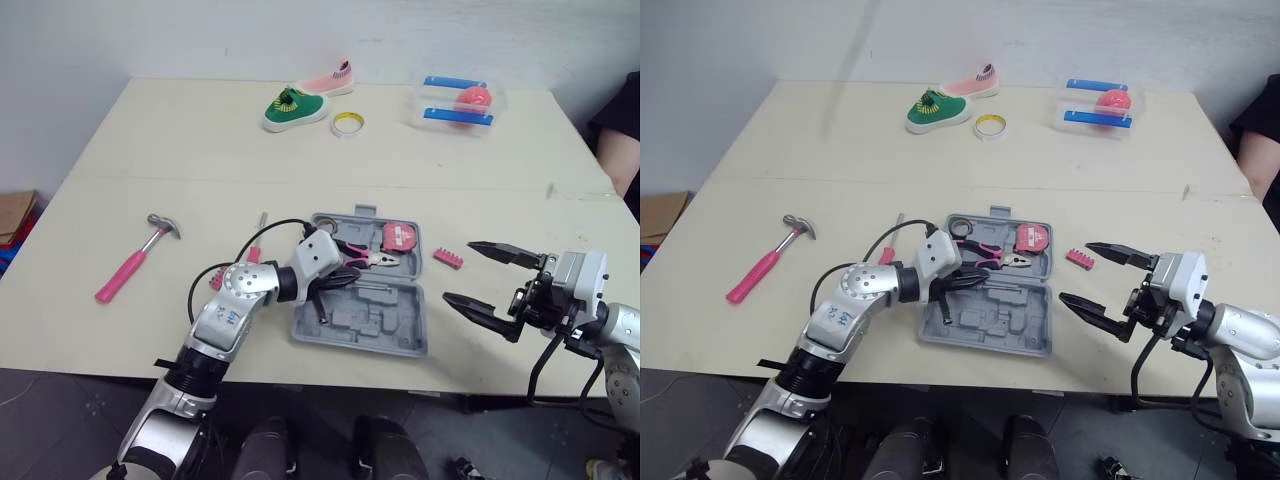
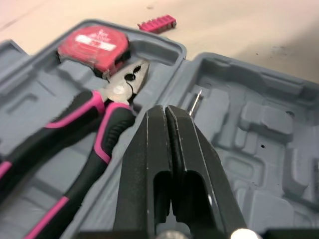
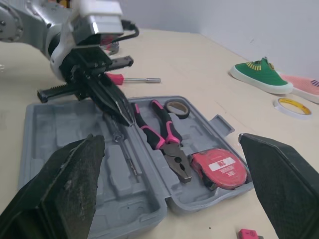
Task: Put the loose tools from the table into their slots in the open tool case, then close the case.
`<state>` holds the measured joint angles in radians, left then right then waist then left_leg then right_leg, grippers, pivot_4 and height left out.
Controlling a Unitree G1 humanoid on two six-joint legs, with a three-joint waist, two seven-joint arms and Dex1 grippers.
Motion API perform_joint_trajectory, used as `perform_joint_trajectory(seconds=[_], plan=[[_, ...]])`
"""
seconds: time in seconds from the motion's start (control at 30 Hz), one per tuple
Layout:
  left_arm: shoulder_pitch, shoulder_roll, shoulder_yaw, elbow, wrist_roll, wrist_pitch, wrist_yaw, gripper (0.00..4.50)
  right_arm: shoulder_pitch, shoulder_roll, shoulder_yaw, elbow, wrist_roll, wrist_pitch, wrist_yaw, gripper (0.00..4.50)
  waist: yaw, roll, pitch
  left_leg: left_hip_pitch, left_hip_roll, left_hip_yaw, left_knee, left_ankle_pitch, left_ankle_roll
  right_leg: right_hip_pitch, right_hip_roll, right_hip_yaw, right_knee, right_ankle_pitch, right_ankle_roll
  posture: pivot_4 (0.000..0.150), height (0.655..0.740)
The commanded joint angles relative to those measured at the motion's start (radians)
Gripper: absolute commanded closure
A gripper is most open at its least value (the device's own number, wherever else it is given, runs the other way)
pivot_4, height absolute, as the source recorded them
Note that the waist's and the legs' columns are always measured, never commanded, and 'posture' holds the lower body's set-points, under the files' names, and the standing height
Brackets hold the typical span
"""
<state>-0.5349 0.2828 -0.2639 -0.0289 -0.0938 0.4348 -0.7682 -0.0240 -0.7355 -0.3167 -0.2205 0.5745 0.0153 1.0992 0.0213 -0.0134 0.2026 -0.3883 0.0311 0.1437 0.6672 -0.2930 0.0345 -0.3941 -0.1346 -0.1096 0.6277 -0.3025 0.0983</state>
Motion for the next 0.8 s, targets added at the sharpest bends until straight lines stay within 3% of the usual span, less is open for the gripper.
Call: perform_joint_trajectory(seconds=[0.03, 0.2, 0.8], plan=[[0.016, 0.005, -0.029, -0.007, 0.011, -0.030, -0.006, 4.48, -0.004, -0.012, -0.020, -0.046, 0.020, 0.025, -0.018, 0.00, 0.000, 0.000, 0.000, 0.000, 0.000, 0.000, 0.000, 0.000, 0.000, 0.000, 0.000, 0.000, 0.000, 0.000, 0.000, 0.150, 0.7400], [0.013, 0.019, -0.063, 0.042, 0.040, -0.031, -0.013, 4.48, 0.001, -0.008, -0.023, -0.039, 0.013, 0.020, -0.014, 0.00, 0.002, 0.000, 0.000, 0.000, 0.000, 0.000, 0.000, 0.000, 0.000, 0.000, -0.001, 0.000, 0.000, 0.000, 0.000, 0.150, 0.7400], [0.022, 0.058, -0.150, 0.106, 0.094, 0.235, 0.033, 4.48, 0.039, 0.001, -0.051, 0.080, 0.012, -0.095, 0.076, 0.00, 0.000, -0.001, -0.016, 0.003, 0.000, 0.000, -0.001, -0.002, 0.000, 0.003, -0.001, 0.000, -0.001, 0.000, -0.001, 0.150, 0.7400]])
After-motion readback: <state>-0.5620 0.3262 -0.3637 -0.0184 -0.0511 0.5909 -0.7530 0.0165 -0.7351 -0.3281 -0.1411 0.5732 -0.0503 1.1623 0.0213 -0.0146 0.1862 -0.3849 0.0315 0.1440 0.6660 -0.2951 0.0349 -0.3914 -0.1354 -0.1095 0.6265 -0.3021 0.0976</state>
